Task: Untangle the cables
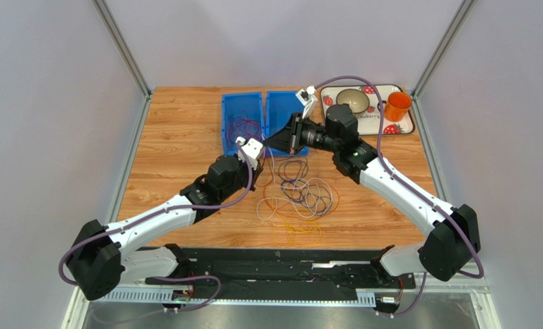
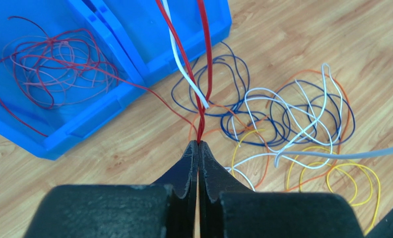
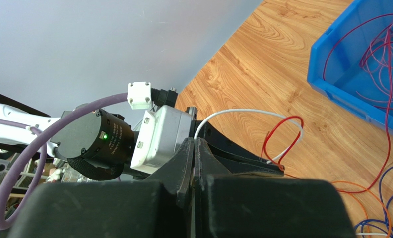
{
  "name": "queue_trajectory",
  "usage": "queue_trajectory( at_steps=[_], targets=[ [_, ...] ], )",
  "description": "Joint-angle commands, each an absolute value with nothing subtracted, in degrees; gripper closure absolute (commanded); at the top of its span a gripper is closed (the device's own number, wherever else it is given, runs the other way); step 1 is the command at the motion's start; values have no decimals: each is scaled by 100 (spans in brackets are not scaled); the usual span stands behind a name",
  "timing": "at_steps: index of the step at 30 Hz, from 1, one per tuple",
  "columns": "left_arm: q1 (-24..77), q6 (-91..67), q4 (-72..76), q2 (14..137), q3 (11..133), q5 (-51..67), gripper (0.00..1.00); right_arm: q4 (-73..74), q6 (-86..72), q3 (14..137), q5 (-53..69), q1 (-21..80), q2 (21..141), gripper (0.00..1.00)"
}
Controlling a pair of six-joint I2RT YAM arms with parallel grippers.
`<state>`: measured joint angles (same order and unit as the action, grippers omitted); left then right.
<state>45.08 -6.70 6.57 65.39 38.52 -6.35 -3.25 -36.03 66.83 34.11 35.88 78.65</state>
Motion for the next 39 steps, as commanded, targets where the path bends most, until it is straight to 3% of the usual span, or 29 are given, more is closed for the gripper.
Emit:
queue_trajectory(
  at_steps=[1, 8, 13, 25, 31, 39],
  targets=[
    [4544, -703, 1143, 6522, 3973, -844, 100, -378, -3577, 6864, 3419, 3586, 7629, 100],
    [4544, -703, 959, 6346, 3981, -992, 100, -256, -3463, 6961, 3305, 3551, 7524, 100],
    [4535, -712, 493, 6547, 4078, -1941, 100, 200, -3454, 7548, 3094, 3191, 7278, 100],
    [4289, -888, 62, 6865, 4420, -2373, 100, 992, -2839, 8148, 2083, 2549, 6039, 100],
    [4167, -528, -683, 6811, 5755, -2452, 100, 819, -3155, 7138, 2056, 2540, 5819, 100],
    [3508, -246, -1529, 7847, 8418, -2470, 100, 563, -3445, 6258, 2224, 2549, 5529, 100]
  ],
)
